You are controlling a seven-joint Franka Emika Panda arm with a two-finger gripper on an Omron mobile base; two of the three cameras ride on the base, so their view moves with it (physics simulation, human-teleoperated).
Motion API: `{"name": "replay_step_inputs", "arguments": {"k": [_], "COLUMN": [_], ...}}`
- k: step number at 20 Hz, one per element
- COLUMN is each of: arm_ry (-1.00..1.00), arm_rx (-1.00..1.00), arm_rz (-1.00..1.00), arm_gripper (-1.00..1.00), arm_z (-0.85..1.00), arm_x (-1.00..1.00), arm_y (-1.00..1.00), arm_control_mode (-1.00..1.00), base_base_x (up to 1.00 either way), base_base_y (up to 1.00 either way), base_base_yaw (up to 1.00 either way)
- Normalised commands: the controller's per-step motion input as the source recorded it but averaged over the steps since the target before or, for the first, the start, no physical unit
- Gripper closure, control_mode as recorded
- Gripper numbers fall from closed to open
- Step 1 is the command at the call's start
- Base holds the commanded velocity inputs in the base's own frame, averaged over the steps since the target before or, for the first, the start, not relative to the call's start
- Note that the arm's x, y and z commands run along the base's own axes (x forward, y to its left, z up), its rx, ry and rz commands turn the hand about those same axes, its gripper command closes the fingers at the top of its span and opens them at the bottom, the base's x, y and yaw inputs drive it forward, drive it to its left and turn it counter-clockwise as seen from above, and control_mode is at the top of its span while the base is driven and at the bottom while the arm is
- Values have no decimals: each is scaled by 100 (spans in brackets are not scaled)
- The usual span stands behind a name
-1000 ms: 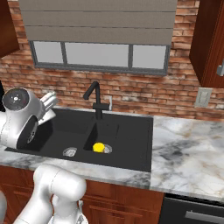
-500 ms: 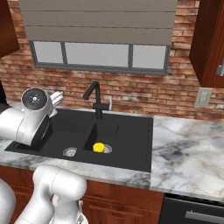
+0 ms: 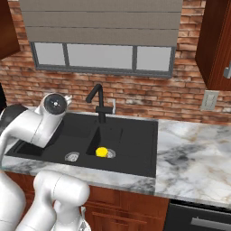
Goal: Move any existing items from the left basin to the right basin for drying. Then move the mug from the counter to the left basin of the sink for washing.
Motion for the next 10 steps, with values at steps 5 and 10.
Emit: {"name": "replay_step_inputs", "arguments": {"k": [5,10], "arm_ry": [0,1], "arm_rx": [2,0], "arm_rz": [8,4], "arm_gripper": [100,100], "arm_z": [-24,-39], "arm_x": [25,30], "arm_y": [4,19], "arm_control_mode": [-100,-100], "base_base_x": [0,0], "base_base_y": [0,0], "base_base_yaw": [0,0]}}
